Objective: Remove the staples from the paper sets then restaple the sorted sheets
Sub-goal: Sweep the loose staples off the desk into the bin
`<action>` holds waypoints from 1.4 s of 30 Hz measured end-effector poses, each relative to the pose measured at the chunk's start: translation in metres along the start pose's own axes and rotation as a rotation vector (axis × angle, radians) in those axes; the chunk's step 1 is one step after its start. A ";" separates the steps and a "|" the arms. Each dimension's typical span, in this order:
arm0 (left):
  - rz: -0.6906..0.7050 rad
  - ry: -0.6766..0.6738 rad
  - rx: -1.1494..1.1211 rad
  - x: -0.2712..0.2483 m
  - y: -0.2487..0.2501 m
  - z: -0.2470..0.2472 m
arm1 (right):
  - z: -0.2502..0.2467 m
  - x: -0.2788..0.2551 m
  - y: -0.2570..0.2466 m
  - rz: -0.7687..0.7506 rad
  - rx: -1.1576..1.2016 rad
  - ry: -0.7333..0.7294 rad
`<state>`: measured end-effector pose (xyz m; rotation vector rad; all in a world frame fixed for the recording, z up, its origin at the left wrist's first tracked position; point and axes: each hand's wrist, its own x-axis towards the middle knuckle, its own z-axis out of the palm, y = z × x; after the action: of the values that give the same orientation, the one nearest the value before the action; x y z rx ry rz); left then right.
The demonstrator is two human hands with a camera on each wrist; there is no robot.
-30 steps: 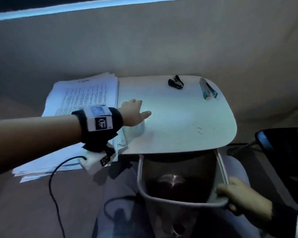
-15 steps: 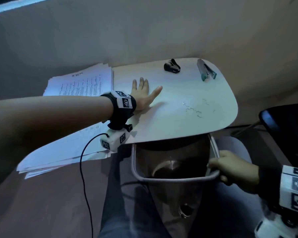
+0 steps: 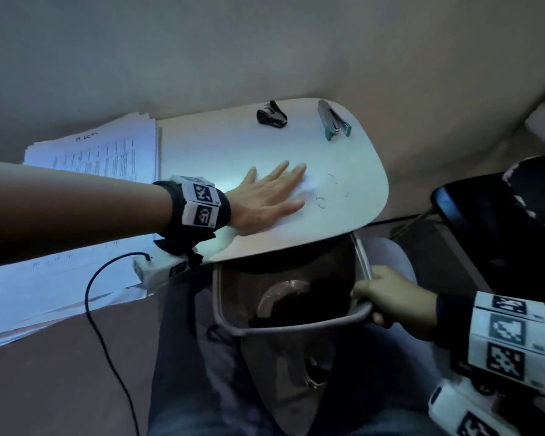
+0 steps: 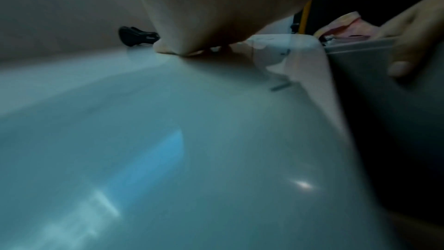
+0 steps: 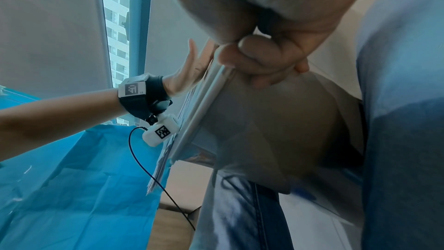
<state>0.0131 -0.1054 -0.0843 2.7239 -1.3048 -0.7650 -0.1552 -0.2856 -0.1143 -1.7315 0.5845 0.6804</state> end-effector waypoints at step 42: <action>-0.514 0.316 -0.151 -0.060 0.005 0.048 | 0.000 -0.012 0.013 -0.024 0.032 0.025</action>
<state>-0.0434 -0.0554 -0.1005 2.9164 -0.4707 -0.3959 -0.1722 -0.2879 -0.1146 -1.7173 0.5877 0.6302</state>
